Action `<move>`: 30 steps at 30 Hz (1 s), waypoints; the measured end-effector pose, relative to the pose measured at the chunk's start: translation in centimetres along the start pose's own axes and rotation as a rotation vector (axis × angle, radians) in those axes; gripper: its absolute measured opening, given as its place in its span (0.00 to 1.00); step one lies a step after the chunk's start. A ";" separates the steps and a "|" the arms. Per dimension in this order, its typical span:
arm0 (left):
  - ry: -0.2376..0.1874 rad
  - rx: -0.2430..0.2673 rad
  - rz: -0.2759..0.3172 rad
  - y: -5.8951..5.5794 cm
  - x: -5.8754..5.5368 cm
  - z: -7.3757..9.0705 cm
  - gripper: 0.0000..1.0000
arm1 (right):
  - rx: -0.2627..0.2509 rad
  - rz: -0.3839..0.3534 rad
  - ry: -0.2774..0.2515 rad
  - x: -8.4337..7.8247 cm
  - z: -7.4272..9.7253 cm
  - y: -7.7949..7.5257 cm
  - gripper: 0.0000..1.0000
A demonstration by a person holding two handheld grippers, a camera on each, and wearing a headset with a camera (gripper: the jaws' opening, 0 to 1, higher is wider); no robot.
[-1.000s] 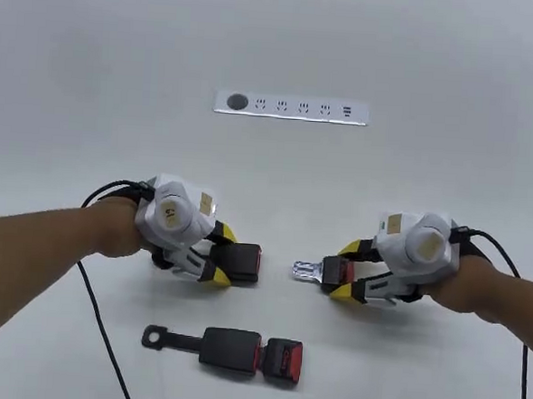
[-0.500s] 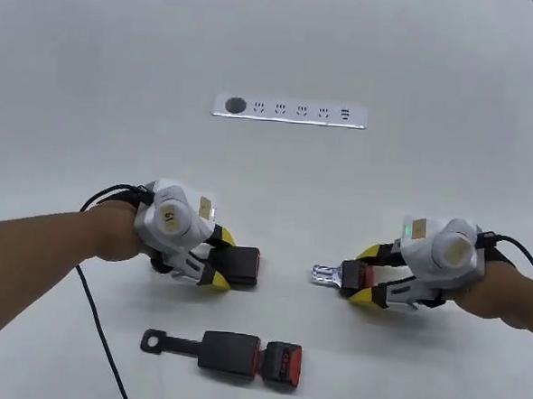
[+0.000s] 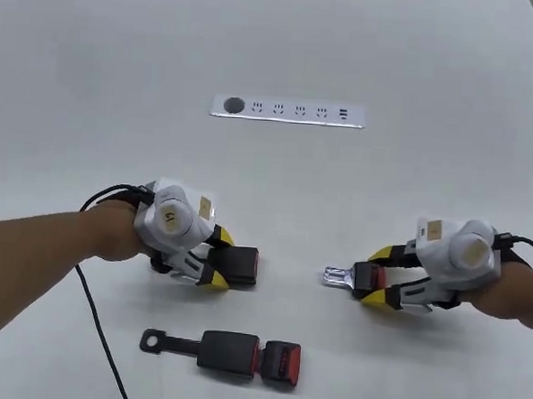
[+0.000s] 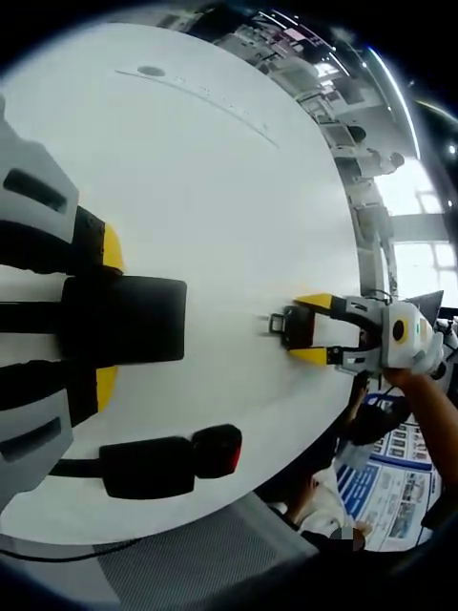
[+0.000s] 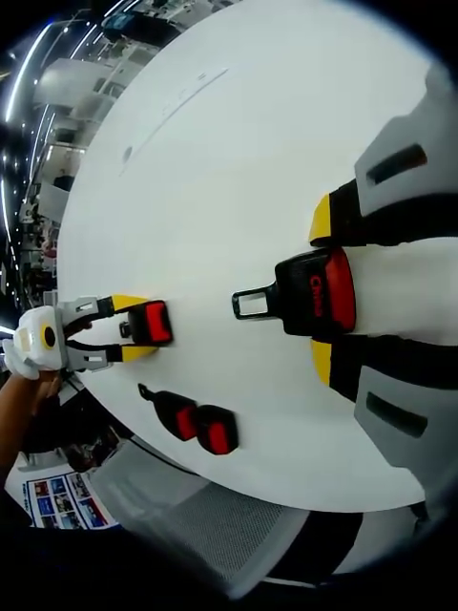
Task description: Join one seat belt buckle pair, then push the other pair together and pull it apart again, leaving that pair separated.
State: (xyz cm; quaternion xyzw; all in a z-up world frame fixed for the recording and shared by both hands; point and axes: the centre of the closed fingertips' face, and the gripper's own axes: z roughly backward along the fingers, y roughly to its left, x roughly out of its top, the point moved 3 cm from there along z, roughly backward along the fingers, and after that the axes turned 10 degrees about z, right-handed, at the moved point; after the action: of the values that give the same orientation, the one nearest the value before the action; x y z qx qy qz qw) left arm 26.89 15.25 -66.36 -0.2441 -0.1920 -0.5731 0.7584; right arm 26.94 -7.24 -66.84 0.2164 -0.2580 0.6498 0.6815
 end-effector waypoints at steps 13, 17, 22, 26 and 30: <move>0.004 0.008 0.002 0.0 0.0 0.1 0.35 | -0.003 -0.008 -0.007 -0.1 0.4 0.2 0.34; 0.013 0.006 -0.009 0.0 0.0 0.1 0.35 | -0.010 -0.015 0.004 0.0 0.4 0.3 0.34; 0.026 0.018 0.013 -0.1 0.2 0.0 0.36 | -0.028 -0.101 -0.037 0.9 0.2 0.1 0.49; 0.028 -0.005 0.014 -1.0 0.2 0.1 0.47 | -0.069 -0.107 -0.040 1.0 0.2 -0.5 0.56; 0.034 0.031 0.056 -0.9 0.1 0.4 0.53 | -0.107 -0.123 -0.048 1.1 0.2 -0.7 0.62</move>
State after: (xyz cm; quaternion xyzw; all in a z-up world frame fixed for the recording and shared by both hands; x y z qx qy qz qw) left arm 26.02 15.21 -65.85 -0.2280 -0.1808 -0.5526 0.7810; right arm 27.62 -6.54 -65.98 0.2107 -0.2948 0.5865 0.7244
